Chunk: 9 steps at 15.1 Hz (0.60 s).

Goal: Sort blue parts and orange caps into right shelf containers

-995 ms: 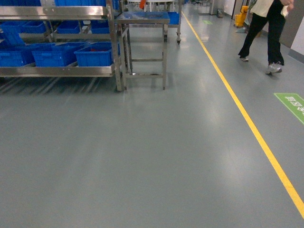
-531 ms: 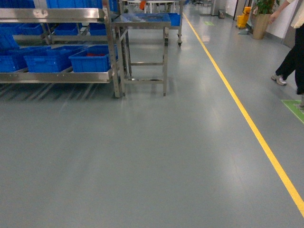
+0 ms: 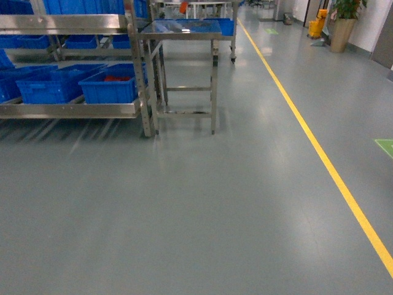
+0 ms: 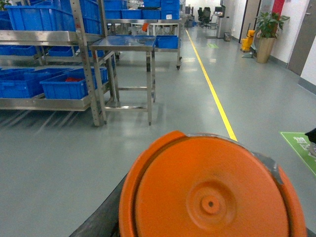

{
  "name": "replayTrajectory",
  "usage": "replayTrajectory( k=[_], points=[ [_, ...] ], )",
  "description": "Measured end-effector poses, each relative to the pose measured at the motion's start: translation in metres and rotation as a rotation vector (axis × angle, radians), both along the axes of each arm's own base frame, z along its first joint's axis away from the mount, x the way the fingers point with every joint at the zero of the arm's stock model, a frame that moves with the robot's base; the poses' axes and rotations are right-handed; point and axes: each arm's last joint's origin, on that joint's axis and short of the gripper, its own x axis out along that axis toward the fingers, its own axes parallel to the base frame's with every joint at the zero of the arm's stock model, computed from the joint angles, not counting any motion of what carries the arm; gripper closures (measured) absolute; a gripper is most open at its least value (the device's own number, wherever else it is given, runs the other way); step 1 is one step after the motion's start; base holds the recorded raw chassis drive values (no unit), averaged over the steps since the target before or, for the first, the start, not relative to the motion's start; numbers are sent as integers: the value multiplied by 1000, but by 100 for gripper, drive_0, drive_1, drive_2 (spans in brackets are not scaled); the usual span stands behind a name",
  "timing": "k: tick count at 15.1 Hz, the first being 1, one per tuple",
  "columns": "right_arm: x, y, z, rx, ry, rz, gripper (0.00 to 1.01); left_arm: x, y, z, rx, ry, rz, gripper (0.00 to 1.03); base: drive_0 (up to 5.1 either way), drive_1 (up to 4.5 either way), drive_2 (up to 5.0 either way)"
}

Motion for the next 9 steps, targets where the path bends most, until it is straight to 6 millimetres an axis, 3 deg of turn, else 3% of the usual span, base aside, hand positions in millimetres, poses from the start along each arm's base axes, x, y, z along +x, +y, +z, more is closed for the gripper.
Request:
replayTrajectory(
  k=[9],
  points=[
    [0, 0, 0, 0, -4, 0, 57, 0, 0, 0, 0, -2, 0, 62, 5, 435, -425]
  ],
)
